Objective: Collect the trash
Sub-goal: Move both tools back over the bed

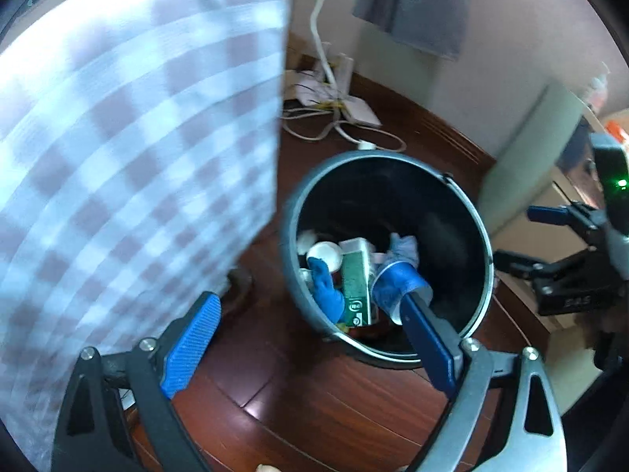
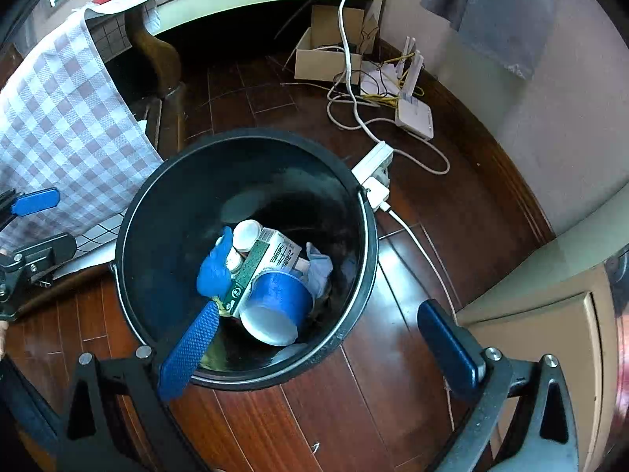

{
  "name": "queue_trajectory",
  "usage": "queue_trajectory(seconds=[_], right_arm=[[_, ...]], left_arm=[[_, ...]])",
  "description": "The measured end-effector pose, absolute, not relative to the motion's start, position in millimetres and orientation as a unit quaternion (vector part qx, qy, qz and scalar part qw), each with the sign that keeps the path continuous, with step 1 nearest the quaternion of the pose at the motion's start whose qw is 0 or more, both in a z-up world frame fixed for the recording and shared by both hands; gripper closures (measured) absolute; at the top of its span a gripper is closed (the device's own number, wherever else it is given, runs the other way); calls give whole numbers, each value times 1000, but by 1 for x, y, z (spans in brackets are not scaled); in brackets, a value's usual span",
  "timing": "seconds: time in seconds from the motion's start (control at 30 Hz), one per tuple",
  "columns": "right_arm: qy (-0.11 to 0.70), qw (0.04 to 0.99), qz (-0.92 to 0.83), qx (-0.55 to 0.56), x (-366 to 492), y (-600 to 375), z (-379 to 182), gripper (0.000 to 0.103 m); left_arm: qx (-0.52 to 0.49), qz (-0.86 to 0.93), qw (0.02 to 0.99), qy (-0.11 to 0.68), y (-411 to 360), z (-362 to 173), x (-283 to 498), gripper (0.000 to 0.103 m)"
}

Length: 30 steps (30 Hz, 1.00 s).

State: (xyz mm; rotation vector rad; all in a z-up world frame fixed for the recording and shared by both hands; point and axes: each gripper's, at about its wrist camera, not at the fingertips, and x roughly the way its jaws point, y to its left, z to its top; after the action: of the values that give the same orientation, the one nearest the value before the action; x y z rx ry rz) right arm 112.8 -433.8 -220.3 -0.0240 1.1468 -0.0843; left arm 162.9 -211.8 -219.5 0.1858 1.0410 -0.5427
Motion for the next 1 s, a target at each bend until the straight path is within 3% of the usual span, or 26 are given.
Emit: queue_trajectory(seconds=[1.0], right_arm=[[460,888,16,-5,101,-332,-120,1]], left_arm=[[64,-175,885,426,-122,-111,132,7]])
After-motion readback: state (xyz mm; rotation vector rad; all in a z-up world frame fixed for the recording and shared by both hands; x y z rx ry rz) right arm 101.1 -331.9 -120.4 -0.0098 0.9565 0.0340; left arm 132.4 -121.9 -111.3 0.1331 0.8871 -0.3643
